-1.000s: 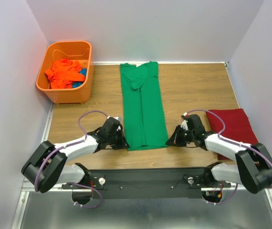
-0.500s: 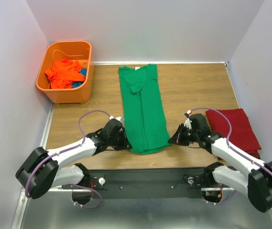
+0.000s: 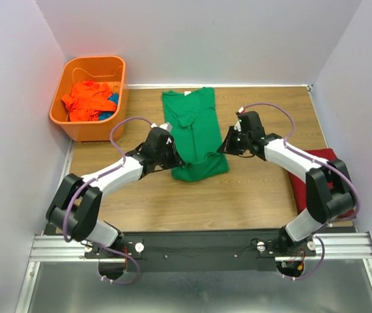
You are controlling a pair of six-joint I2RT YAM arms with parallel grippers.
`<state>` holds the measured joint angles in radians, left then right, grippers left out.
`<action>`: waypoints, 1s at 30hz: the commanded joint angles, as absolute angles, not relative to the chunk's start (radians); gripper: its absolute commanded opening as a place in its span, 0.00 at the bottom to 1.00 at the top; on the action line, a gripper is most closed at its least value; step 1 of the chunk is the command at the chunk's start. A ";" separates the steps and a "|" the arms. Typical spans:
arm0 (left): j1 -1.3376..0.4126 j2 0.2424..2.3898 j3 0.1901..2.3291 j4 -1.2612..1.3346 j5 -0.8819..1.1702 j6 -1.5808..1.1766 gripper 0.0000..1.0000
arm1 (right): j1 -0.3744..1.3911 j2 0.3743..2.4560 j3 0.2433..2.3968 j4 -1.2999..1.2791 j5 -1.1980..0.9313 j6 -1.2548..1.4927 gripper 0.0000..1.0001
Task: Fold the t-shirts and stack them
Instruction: Fold the tshirt
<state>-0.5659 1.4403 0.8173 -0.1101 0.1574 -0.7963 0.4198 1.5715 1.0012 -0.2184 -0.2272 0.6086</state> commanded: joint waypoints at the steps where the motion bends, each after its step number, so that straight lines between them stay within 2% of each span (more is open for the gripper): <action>1: -0.522 1.518 0.902 -0.087 0.138 -0.750 0.00 | 0.423 1.701 1.109 -0.198 -0.132 0.575 0.06; 16: -0.388 1.767 1.175 -0.092 0.141 -0.732 0.00 | 0.387 2.034 1.505 -0.179 -0.086 0.592 0.06; 30: -0.325 1.907 1.379 -0.164 0.133 -0.707 0.00 | 0.327 2.123 1.631 -0.175 -0.141 0.600 0.06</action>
<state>-0.3420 1.8740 1.3514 -0.1322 0.1493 -0.7269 0.3431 2.0922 1.5864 -0.1913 -0.1234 0.5945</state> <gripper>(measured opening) 0.008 0.065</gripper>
